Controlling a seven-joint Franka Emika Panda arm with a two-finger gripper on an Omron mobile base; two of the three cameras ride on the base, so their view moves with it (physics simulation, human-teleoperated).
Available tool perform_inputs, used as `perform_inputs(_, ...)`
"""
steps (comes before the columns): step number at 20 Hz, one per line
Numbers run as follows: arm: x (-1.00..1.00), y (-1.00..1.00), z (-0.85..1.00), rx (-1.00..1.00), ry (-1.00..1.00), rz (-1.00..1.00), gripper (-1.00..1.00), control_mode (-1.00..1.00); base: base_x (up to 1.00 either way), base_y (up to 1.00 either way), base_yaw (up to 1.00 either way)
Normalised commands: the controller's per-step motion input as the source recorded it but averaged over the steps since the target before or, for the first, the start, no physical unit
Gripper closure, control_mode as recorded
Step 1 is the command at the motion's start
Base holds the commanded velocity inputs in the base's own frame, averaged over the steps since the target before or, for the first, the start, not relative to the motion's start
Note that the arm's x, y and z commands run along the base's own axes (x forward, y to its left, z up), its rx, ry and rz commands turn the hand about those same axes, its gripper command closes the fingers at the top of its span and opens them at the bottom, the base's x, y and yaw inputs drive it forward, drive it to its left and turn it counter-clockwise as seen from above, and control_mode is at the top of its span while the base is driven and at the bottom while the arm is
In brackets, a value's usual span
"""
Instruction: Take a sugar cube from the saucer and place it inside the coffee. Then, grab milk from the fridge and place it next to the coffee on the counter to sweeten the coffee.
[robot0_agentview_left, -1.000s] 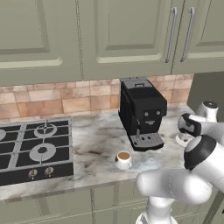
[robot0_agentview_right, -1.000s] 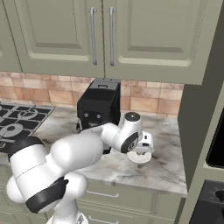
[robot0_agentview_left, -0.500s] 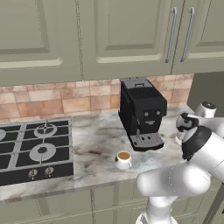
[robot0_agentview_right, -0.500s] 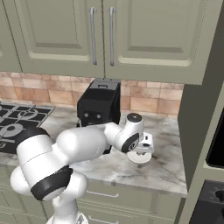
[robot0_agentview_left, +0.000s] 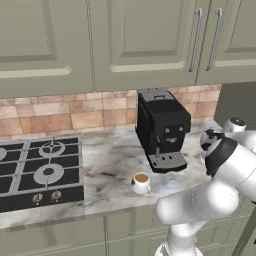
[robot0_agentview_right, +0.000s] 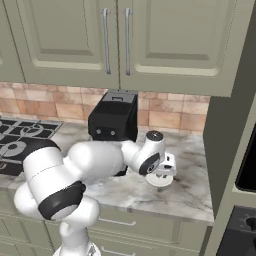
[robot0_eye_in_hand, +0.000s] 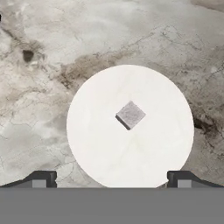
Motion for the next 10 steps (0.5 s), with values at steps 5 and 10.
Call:
perform_inputs(5, 0.13, 0.00, -0.11, 0.00, 0.00, 0.00, -1.00, -1.00, 0.00, 0.00, 0.00)
perform_inputs(10, 0.15, -0.01, -0.05, 0.00, 0.00, 0.00, -1.00, -1.00, 0.00, 0.00, 0.00)
